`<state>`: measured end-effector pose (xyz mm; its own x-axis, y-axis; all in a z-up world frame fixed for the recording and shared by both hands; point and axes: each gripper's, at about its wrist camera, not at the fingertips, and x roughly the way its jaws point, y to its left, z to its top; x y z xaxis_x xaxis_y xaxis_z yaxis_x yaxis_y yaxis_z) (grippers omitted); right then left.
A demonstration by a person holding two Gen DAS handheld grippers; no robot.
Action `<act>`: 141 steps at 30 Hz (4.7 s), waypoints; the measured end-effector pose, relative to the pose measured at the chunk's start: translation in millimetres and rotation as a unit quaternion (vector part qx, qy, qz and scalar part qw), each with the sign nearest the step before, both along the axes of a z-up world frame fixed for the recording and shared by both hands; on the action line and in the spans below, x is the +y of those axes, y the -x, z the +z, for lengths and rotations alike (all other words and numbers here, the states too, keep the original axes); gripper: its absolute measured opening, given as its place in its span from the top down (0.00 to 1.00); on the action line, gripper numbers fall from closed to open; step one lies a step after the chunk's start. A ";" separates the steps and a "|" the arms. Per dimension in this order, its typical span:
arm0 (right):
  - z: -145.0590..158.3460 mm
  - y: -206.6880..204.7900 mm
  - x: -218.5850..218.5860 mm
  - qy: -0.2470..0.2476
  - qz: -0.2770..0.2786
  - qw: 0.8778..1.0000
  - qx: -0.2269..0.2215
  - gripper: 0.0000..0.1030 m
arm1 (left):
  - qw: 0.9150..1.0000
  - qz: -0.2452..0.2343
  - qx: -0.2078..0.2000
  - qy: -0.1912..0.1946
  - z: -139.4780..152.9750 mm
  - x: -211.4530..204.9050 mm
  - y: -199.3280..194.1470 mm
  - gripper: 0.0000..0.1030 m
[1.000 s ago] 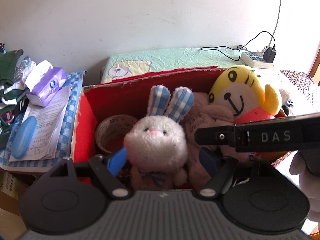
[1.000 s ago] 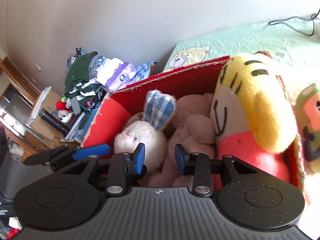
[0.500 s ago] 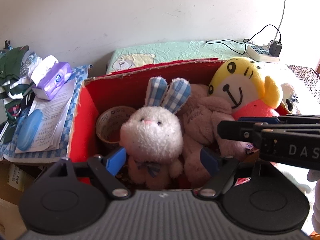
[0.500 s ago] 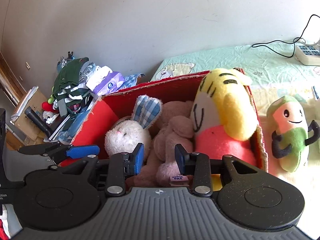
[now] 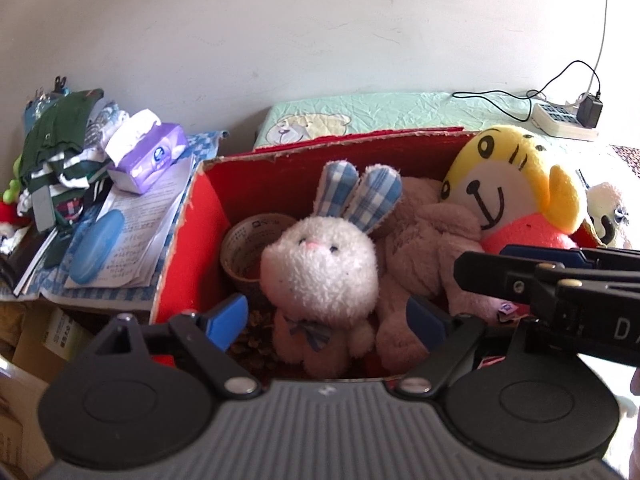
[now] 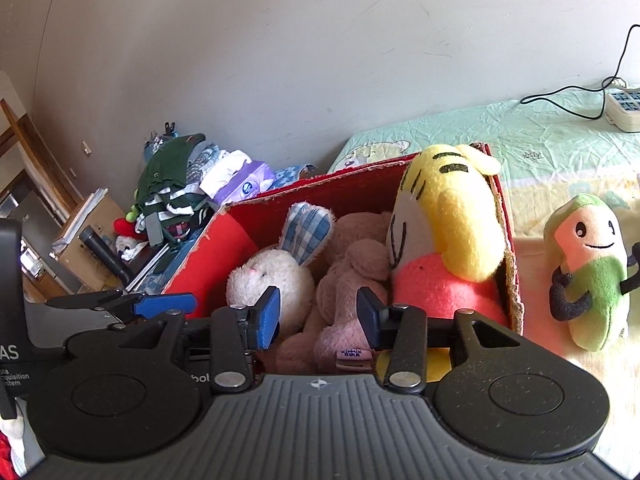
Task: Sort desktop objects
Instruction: 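Withdraw the right gripper up and out of the red box, then move the right gripper to the white bear plush with blue bow tie, then close the right gripper around the white bear's body, then lift the white bear with the right gripper and carry it over the red box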
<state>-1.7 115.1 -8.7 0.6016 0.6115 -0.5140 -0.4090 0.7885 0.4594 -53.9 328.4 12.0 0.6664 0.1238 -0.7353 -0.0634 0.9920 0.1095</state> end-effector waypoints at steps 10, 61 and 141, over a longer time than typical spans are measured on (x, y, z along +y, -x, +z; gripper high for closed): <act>6.7 -1.1 -34.1 -0.042 0.056 0.997 0.013 0.54 | 0.998 0.050 -0.031 -0.030 14.5 -23.5 22.2 0.11; -71.8 -52.1 -340.8 -0.128 -0.115 0.977 0.129 0.52 | 0.984 -0.169 0.013 0.062 -52.1 -320.1 -75.7 0.05; -39.4 75.1 -142.0 -0.035 0.004 0.981 0.189 0.49 | 0.954 -0.275 0.051 0.105 -35.6 -157.2 64.2 0.27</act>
<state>-76.8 -26.9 -48.2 0.3720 0.6563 -0.6564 -0.2048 0.7478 0.6316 -118.1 171.2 -23.6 0.5118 -0.3810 -0.7699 0.4731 0.8731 -0.1176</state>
